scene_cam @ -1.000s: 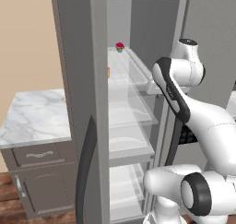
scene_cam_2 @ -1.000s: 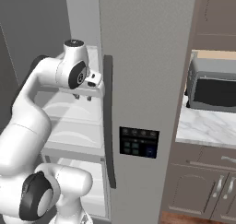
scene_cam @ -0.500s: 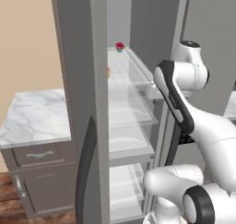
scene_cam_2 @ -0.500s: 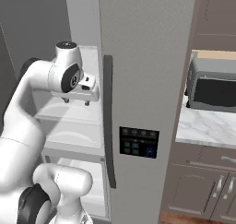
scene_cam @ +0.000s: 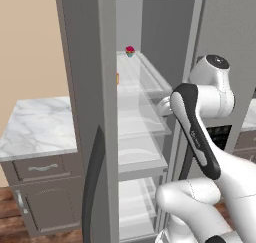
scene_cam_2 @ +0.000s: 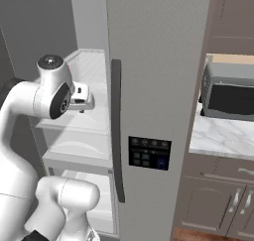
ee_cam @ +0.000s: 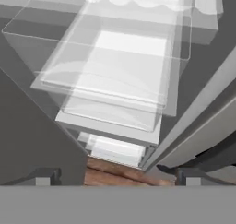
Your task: Pick the cheese from the fridge and the cheese grater from the cabinet and place them next to the salad bowl.
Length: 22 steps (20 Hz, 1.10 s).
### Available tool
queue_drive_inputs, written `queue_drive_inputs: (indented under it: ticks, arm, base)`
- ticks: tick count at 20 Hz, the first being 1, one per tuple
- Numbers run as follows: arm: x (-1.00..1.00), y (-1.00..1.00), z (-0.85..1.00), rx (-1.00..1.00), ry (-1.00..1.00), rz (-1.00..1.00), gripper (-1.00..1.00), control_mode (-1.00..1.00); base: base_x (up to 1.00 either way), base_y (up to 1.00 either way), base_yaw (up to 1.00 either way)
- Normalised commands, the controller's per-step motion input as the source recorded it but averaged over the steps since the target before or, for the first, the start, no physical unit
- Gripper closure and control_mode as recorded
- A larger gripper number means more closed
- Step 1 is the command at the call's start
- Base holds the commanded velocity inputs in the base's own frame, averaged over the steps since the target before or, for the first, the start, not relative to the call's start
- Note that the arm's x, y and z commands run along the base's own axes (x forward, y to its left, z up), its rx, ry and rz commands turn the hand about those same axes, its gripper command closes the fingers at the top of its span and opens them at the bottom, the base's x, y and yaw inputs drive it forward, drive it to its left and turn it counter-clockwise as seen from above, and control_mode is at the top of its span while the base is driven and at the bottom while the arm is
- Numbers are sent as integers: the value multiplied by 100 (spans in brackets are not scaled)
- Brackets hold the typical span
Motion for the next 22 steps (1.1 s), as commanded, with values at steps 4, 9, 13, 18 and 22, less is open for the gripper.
queue_drive_inputs:
  ticks: [4,9,13,18,22]
  arm:
    - [0,21,37,-4,-12,19,-100,-100]
    - [0,30,39,-8,-3,11,-100,-100]
    - [0,24,36,-4,0,4,-100,-100]
    - [11,20,23,-6,0,9,-100,-100]
    - [9,27,11,-1,0,9,-100,-100]
  base:
    - [0,0,0]
    - [0,0,0]
    - [0,0,0]
    - [0,0,0]
    - [0,0,0]
